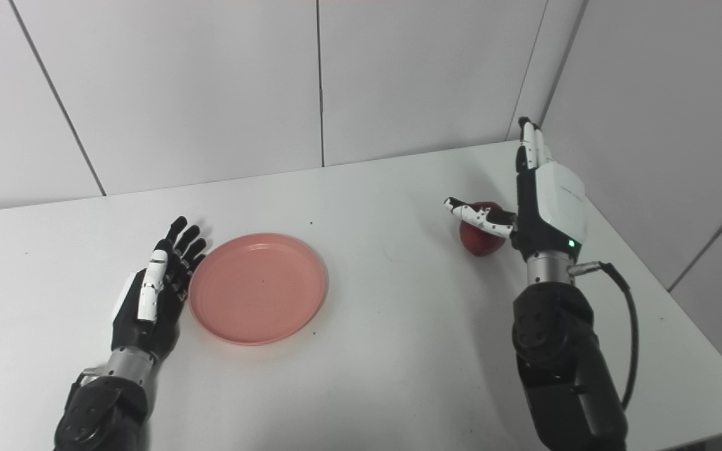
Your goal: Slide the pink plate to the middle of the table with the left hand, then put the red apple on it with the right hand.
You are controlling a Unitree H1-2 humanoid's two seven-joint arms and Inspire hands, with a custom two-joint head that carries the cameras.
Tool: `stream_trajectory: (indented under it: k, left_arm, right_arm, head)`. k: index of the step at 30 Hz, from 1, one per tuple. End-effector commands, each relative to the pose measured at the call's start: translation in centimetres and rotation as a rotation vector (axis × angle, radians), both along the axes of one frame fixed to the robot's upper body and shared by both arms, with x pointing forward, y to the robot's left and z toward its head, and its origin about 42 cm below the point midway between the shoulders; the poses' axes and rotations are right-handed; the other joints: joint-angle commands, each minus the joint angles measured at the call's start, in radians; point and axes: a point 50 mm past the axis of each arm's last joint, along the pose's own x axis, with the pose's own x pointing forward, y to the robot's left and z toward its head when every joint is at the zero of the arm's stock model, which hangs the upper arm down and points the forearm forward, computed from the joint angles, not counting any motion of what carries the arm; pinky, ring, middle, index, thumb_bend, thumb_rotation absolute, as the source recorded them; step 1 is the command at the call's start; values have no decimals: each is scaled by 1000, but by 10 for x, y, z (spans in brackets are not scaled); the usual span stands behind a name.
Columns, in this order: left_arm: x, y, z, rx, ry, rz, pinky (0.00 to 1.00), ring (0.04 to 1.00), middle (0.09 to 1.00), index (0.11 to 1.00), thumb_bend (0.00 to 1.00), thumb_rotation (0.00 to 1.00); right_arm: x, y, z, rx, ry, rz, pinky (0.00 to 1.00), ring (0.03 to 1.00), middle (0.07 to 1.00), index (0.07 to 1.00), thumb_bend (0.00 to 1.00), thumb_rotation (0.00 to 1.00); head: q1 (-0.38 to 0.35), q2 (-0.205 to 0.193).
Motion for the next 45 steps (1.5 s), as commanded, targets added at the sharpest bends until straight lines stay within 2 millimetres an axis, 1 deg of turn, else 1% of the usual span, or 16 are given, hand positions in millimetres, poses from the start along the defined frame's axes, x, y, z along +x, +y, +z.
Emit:
stream_trajectory:
  k: [1,7,13,17,25,31,39,45]
  left_arm:
    - [-11,9,-21,5,82,9,969,964,969,956,394,1000]
    - [-12,9,-19,12,78,6,973,965,970,957,397,1000]
    - [-12,11,-19,10,80,8,969,964,969,956,387,1000]
    - [-12,12,-18,19,79,3,973,968,973,961,402,1000]
    - [-12,13,-18,13,78,4,972,968,972,958,398,1000]
    - [-12,13,-18,10,81,5,970,967,971,957,399,1000]
    - [-12,14,-17,16,79,3,971,968,972,961,397,1000]
    - [-12,15,-17,17,81,4,974,969,973,960,408,1000]
  right_arm:
    - [5,-9,14,-42,-64,-3,826,960,996,1000,1000,473]
    - [10,-14,3,-2,4,-5,828,970,1000,1000,1000,495]
    - [14,-12,-4,22,42,26,851,972,1000,1000,1000,515]
    - [19,-10,-9,41,69,37,856,971,999,1000,1000,512]
    - [26,-5,-15,61,116,32,847,969,997,1000,1000,482]
    - [29,-4,-16,83,160,41,855,948,975,989,1000,467]
    - [34,-10,-20,78,174,25,841,933,962,974,1000,427]
    - [34,-16,-23,98,176,19,828,923,959,965,1000,372]
  head:
    - [2,0]
    - [2,7]
    - [0,15]
    - [3,19]
    - [4,23]
    - [4,25]
    - [4,31]
    - [6,33]
